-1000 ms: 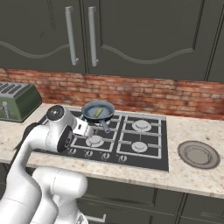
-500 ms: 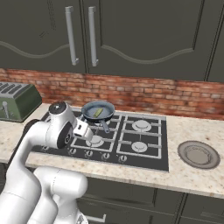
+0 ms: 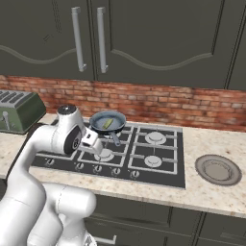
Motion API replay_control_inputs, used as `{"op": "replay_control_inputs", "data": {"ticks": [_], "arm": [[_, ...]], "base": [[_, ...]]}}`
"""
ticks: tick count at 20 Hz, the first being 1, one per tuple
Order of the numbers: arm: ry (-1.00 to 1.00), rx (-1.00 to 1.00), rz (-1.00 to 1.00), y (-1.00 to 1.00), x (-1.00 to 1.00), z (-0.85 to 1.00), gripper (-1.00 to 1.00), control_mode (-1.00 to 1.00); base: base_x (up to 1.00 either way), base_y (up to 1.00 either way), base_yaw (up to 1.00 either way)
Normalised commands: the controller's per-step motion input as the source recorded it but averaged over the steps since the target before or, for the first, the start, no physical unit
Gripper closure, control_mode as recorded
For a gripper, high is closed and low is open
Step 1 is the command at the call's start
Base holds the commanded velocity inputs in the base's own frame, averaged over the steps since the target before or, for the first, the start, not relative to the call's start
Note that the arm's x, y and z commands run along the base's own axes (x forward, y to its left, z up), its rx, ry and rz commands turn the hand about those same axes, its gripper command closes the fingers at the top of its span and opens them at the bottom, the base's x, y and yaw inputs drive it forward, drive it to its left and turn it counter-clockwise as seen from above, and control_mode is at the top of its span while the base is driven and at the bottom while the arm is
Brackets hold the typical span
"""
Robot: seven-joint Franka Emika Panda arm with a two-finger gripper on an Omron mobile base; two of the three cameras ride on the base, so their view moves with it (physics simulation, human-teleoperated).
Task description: Pick up the butter stick and place it in the pan. Then turn on the burner for the pan.
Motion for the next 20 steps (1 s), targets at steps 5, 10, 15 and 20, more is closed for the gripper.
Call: {"op": "replay_control_inputs", "data": {"ticks": [5,10,15,20], "arm": [[0.01,0.00,0.03,-0.07,-0.01,-0.16,-1.00,-1.00],[0.00,0.00,0.03,-0.04,0.03,-0.15,-1.00,-1.00],[0.00,0.00,0.02,-0.02,0.08,-0.21,-1.00,-1.00],[0.00,0.00,0.00,0.00,0.18,-0.21,-1.00,-1.00]], "base": [[0.00,0.00,0.00],[0.00,0.00,0.00],[0.00,0.00,0.00],[0.00,0.00,0.00]]}}
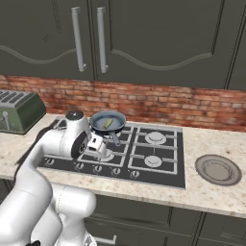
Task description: Pick up the butter stick and place it in the pan. Then turn on the burner for the pan.
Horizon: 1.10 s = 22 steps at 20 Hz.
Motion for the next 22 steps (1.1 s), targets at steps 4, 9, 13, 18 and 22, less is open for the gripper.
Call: {"op": "replay_control_inputs", "data": {"ticks": [4,9,13,18,22], "arm": [[0.00,0.00,0.00,0.00,0.21,-0.19,-1.00,-1.00],[0.00,0.00,0.01,-0.05,0.21,-0.21,-1.00,-1.00],[0.00,0.00,0.00,-0.19,0.10,-0.09,-1.00,-1.00],[0.00,0.00,0.00,-0.13,0.00,-0.04,-1.00,-1.00],[0.00,0.00,0.00,-0.05,0.00,-0.07,-1.00,-1.00]], "base": [[0.00,0.00,0.00],[0.00,0.00,0.00],[0.00,0.00,0.00],[0.00,0.00,0.00],[0.00,0.00,0.00]]}}
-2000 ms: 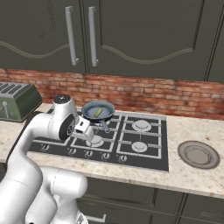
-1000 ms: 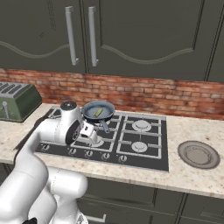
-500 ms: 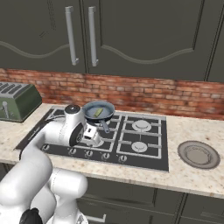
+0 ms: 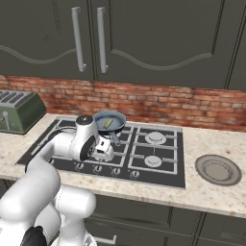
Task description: Pick up the butter stick and place it in the pan. Then turn on the burner for the pan.
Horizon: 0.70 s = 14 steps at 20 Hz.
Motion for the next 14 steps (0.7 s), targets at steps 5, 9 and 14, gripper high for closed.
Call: {"op": "replay_control_inputs", "data": {"ticks": [5,9,14], "arm": [[0.00,0.00,0.00,0.00,0.00,-0.11,-1.00,-1.00],[0.00,0.00,0.00,0.00,0.00,-0.09,-1.00,-1.00],[0.00,0.00,0.00,0.00,0.04,-0.11,-1.00,-1.00]], "base": [[0.00,0.00,0.00],[0.00,0.00,0.00],[0.00,0.00,0.00]]}}
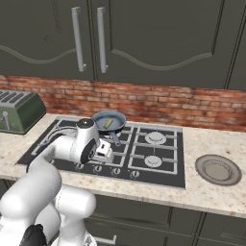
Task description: Pick up the butter stick and place it in the pan. Then turn on the burner for the pan.
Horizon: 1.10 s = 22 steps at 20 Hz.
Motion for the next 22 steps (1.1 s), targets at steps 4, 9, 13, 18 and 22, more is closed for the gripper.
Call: {"op": "replay_control_inputs", "data": {"ticks": [4,9,13,18,22], "arm": [[0.00,0.00,0.00,0.00,0.12,-0.13,-1.00,-1.00],[0.00,0.00,0.00,0.00,0.17,-0.07,-1.00,-1.00],[0.00,0.00,0.00,-0.01,0.03,-0.05,-1.00,-1.00],[0.00,0.00,0.00,0.00,0.00,-0.09,-1.00,-1.00],[0.00,0.00,0.00,0.00,0.00,-0.13,-1.00,-1.00]], "base": [[0.00,0.00,0.00],[0.00,0.00,0.00],[0.00,0.00,0.00],[0.00,0.00,0.00],[0.00,0.00,0.00]]}}
